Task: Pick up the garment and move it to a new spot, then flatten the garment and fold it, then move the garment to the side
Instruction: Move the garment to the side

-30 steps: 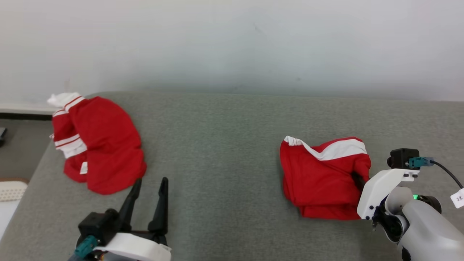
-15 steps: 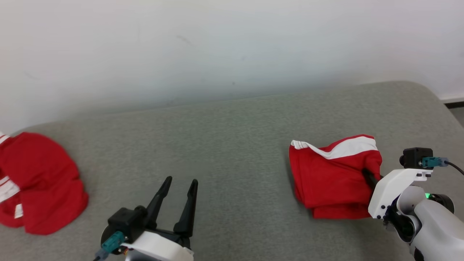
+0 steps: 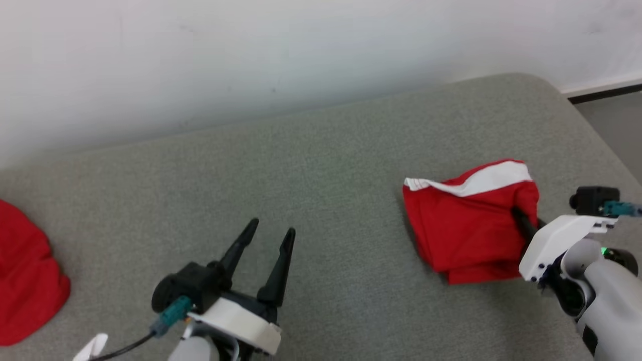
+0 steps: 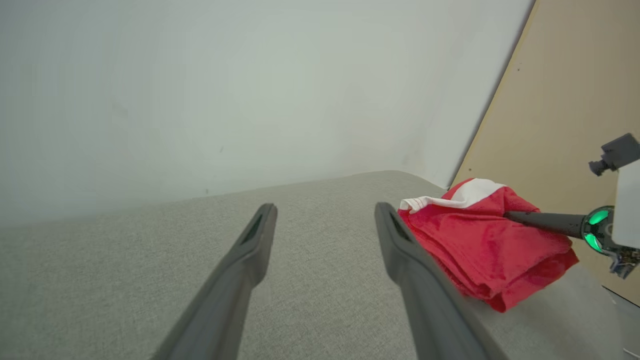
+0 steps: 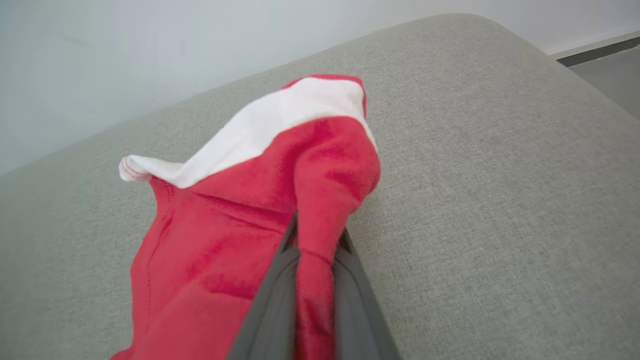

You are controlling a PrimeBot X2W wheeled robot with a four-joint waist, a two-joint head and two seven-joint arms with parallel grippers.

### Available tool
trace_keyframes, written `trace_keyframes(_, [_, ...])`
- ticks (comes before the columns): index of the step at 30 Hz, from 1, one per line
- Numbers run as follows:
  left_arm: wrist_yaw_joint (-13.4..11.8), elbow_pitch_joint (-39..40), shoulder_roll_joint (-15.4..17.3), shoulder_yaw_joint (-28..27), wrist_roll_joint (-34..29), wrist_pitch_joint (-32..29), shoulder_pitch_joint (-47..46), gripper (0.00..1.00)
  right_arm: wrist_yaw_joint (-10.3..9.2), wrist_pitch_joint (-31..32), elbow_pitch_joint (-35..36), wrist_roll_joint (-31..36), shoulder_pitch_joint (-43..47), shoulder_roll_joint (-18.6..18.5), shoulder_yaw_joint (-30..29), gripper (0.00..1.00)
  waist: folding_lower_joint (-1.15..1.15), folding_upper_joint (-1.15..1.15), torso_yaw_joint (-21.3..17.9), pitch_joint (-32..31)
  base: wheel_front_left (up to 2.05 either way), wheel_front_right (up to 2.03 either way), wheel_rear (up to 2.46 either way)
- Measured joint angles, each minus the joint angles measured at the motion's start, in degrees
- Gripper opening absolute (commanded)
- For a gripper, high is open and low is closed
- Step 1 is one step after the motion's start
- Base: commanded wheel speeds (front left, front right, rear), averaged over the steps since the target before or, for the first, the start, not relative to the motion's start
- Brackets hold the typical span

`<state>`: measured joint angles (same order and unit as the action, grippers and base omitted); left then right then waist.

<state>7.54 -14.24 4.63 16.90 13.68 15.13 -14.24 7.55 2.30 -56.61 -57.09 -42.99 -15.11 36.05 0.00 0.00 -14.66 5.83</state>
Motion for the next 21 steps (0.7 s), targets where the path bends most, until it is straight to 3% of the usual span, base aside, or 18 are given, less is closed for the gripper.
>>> trace_keyframes(7, [-0.01, 3.76, 2.14, 1.14, -3.59, 0.00, -5.46, 1.00, 0.00, -2.49, -0.32, -0.51, -7.67, -2.82, -2.03, 0.00, 0.00, 0.00, 2.22, 6.68, 0.00, 0.00, 0.00])
trace_keyframes(21, [0.00, 15.12, 7.20, 5.95, -3.80, -2.46, -13.04, 1.00, 0.00, -4.37, -6.66, 2.29, -24.47, -14.41, -5.37, 0.00, 0.01, 0.00, 8.07, 22.74, 0.00, 0.00, 0.00])
